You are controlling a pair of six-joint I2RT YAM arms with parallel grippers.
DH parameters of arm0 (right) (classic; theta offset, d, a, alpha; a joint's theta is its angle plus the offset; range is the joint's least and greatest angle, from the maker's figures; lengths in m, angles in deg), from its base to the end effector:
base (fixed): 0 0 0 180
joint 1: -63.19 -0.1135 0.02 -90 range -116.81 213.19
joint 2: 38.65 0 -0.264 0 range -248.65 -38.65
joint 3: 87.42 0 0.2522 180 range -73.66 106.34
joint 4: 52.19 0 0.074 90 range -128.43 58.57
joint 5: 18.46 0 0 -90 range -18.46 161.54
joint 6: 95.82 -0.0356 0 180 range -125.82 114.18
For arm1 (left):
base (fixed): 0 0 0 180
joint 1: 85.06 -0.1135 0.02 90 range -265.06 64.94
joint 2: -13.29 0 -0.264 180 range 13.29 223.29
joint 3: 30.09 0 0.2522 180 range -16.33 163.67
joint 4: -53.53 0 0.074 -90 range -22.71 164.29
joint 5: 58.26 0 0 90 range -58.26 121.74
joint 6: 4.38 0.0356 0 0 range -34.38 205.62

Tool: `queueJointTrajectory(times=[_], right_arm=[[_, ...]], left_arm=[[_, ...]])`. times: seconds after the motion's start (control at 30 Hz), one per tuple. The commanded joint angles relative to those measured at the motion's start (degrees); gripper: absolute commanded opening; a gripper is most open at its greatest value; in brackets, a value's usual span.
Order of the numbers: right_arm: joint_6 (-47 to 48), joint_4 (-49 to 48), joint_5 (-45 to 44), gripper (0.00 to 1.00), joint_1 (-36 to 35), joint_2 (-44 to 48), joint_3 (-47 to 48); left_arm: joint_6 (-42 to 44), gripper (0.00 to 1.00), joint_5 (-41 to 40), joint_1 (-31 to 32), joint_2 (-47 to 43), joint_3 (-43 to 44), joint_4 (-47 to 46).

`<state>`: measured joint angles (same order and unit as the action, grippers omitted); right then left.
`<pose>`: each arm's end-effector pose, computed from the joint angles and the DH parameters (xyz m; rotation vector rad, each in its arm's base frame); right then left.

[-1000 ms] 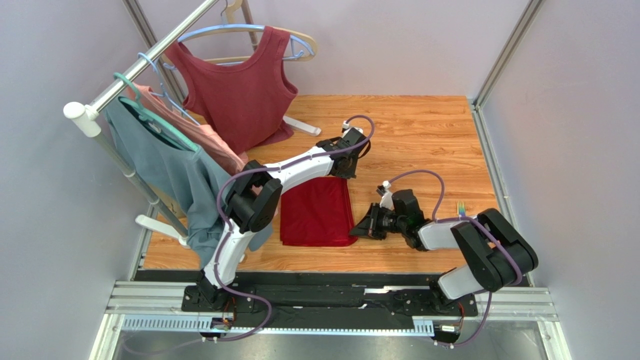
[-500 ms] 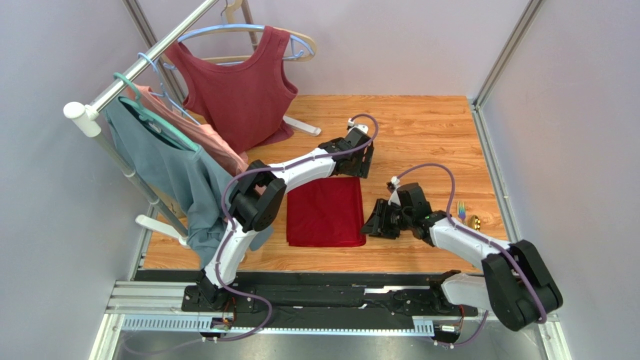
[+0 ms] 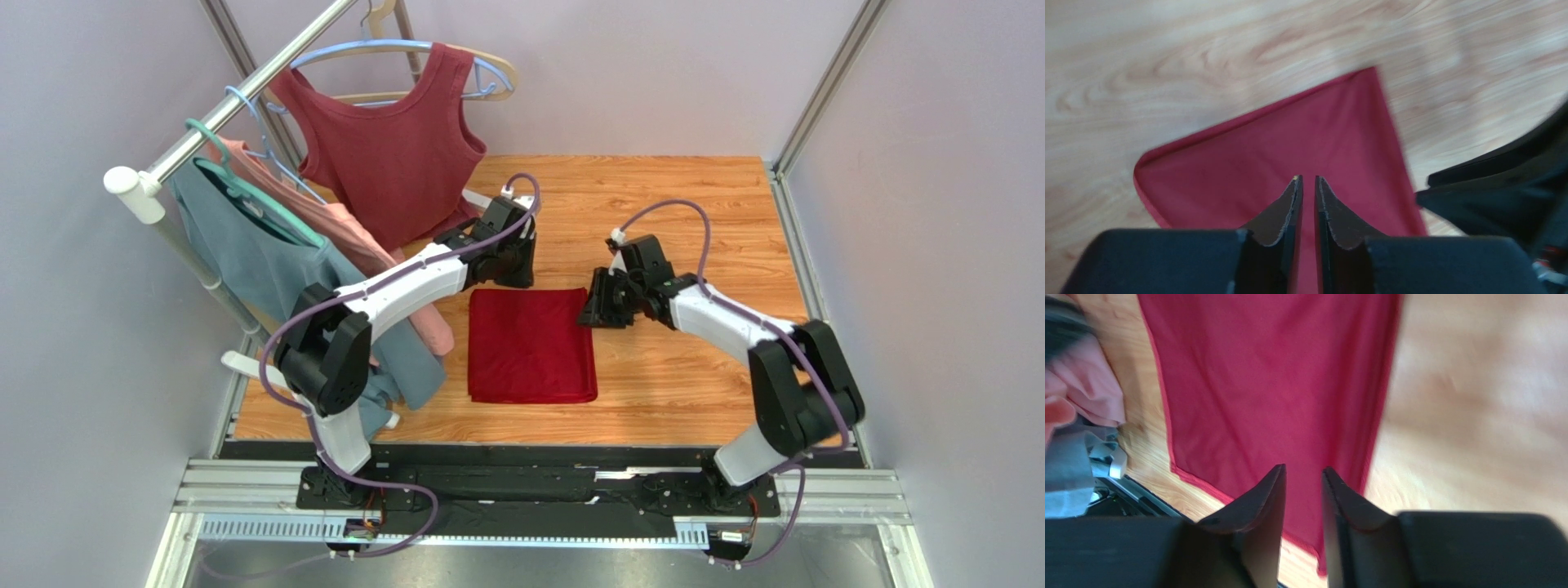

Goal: Fold the napkin into a case and place the utensils inside
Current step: Turn over the upper triangle folded napkin at the center of the board, then rotate the lower triangle-folded napkin at the center of the board.

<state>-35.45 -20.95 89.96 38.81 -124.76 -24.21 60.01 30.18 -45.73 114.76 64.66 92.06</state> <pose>0.2664 0.1331 0.1914 -0.0173 2.6266 0.7643 0.3101 -0.2528 0.2649 0.2757 2.4051 -0.5072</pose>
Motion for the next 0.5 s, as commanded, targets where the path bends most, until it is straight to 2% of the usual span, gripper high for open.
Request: queueJointTrajectory(times=[0.0,0.07,0.17,0.33,0.47], right_arm=[[3.96,-4.55,3.90,0.25,0.12,-9.68,9.07],[4.31,-5.69,2.86,0.24,0.30,-14.41,12.41],[5.36,-2.46,2.33,0.21,1.17,-19.87,17.42],[9.14,0.89,-1.72,0.22,3.63,-23.23,19.63],[14.40,4.04,-3.38,0.22,6.62,-26.30,24.09]], left_arm=[[1.43,0.16,4.73,-2.77,4.95,-1.20,-0.89],[1.79,0.15,3.32,-2.77,7.24,-0.66,-1.39],[2.49,0.15,2.27,-2.77,10.40,0.66,-1.40],[-0.14,0.20,3.50,-2.42,14.27,-0.13,-4.47],[-4.87,0.24,4.20,-2.15,14.90,-4.25,-8.24]])
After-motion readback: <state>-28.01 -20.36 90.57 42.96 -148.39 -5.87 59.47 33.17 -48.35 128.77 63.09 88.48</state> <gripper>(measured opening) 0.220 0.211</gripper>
